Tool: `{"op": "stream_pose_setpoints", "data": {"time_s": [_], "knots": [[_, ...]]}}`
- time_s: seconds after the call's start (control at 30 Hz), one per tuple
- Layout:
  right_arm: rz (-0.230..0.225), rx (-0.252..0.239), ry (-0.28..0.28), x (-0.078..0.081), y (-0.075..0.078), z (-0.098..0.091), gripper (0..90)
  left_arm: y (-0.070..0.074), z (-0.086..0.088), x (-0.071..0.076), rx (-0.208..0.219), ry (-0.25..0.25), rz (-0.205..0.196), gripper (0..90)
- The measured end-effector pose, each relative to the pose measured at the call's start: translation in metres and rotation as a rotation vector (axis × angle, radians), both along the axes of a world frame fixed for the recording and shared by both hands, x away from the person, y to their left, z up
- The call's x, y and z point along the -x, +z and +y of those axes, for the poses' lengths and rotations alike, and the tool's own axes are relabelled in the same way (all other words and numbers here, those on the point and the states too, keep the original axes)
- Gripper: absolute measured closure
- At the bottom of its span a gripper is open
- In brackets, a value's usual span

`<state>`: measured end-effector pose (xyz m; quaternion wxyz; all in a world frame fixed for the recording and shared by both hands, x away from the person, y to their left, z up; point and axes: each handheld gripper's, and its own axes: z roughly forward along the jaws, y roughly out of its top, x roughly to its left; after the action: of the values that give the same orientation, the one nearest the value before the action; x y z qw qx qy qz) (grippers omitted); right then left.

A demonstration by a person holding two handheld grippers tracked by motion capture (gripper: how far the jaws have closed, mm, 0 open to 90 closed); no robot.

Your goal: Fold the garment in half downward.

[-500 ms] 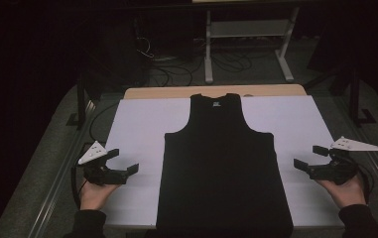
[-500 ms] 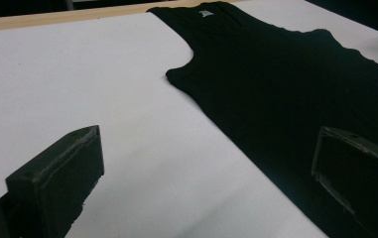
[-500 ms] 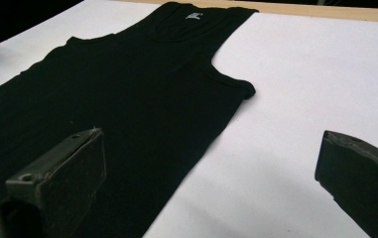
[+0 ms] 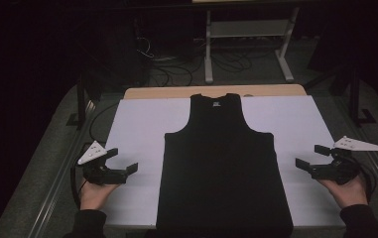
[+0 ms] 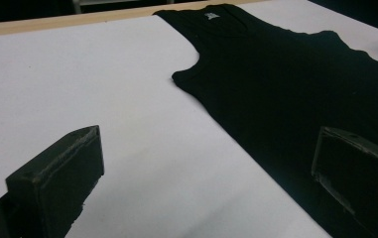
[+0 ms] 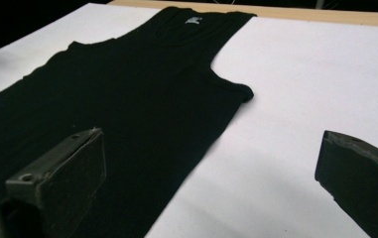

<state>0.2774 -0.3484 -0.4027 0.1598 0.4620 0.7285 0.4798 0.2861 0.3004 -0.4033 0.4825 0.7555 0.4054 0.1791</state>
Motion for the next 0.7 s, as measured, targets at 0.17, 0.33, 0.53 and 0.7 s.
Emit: {"op": "stream_pose_setpoints", "data": {"time_s": [0.17,0.33,0.53,0.7], "knots": [[0.001,-0.007,0.004,-0.001,0.002,0.0,0.0,0.002,-0.001,0.0,-0.001,0.001,-0.012,0.0],[0.009,0.0,0.014,-0.001,0.004,0.002,0.0,0.007,-0.007,0.001,-0.026,-0.013,-0.026,0.0],[0.002,0.011,0.012,-0.004,0.008,0.002,0.0,0.011,-0.01,-0.003,-0.015,-0.016,-0.039,0.0],[0.005,0.034,0.011,-0.012,0.013,0.005,0.0,0.013,-0.012,-0.013,-0.035,-0.022,-0.025,0.0]]}}
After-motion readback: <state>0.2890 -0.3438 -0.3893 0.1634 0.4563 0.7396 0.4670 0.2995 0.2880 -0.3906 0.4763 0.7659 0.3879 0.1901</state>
